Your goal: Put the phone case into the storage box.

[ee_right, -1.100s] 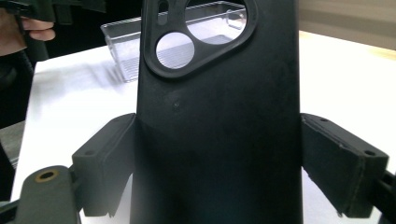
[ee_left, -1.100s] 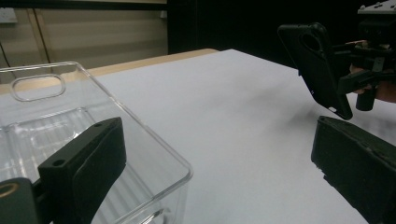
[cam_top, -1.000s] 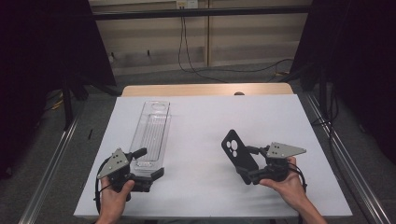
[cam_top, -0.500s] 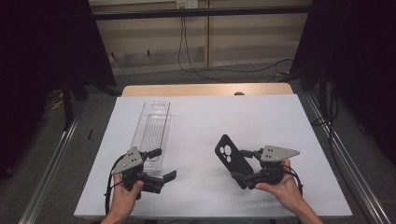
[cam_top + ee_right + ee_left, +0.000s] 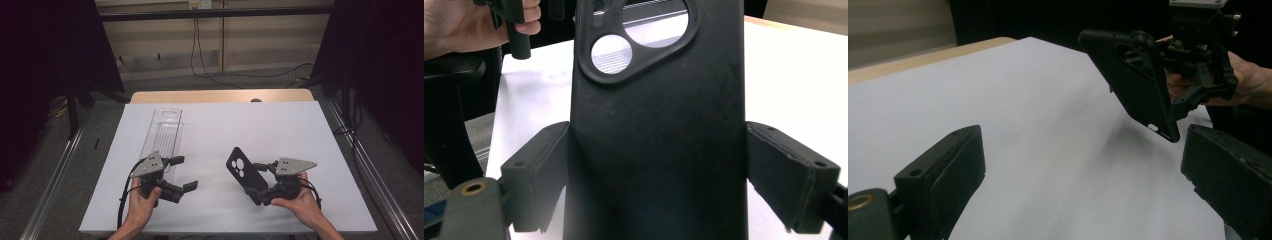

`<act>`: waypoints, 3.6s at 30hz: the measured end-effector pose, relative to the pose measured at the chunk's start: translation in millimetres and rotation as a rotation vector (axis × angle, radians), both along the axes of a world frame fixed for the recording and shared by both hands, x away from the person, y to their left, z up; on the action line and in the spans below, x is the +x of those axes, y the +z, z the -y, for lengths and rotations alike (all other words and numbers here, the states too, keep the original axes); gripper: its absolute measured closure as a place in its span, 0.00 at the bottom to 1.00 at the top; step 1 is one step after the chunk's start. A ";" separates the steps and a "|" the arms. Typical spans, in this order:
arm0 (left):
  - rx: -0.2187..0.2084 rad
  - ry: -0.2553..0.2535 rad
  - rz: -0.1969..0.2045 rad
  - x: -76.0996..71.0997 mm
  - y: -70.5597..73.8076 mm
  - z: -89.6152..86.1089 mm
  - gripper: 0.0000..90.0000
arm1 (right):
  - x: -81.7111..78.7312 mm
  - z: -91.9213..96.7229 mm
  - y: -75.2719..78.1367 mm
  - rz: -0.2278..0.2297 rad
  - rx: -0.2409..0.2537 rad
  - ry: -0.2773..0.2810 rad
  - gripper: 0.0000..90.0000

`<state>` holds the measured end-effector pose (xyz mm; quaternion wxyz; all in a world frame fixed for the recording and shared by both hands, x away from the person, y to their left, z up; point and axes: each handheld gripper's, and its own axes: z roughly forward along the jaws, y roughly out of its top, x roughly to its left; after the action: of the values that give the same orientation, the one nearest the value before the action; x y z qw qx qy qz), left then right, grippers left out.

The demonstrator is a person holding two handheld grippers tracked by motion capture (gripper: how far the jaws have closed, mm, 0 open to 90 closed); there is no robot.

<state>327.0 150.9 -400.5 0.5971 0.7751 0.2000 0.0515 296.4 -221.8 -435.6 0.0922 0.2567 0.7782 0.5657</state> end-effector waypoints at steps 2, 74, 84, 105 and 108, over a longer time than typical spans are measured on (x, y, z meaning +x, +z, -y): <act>0.000 -0.016 0.000 0.3 1.5 2.3 0.04 | -0.6 -1.2 0.2 -0.004 0.001 0.008 0.16; -0.021 -0.469 -0.019 38.5 13.3 79.3 0.06 | -3.1 -11.6 2.5 0.009 0.043 0.220 0.16; -0.037 -0.522 -0.021 38.9 12.7 83.1 0.10 | -3.3 -11.5 3.0 -0.004 0.067 0.238 0.16; -0.050 -0.560 -0.015 37.6 11.9 87.5 0.12 | -3.2 -12.7 1.5 -0.029 0.067 0.270 0.16; -0.063 -0.557 -0.018 37.8 12.1 88.0 0.09 | -3.1 -13.1 1.3 -0.033 0.065 0.276 0.16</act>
<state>364.7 62.9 -388.5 0.6103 0.7816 -0.0140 -0.1278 293.2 -208.7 -434.3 -0.0074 0.1594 0.7889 0.5935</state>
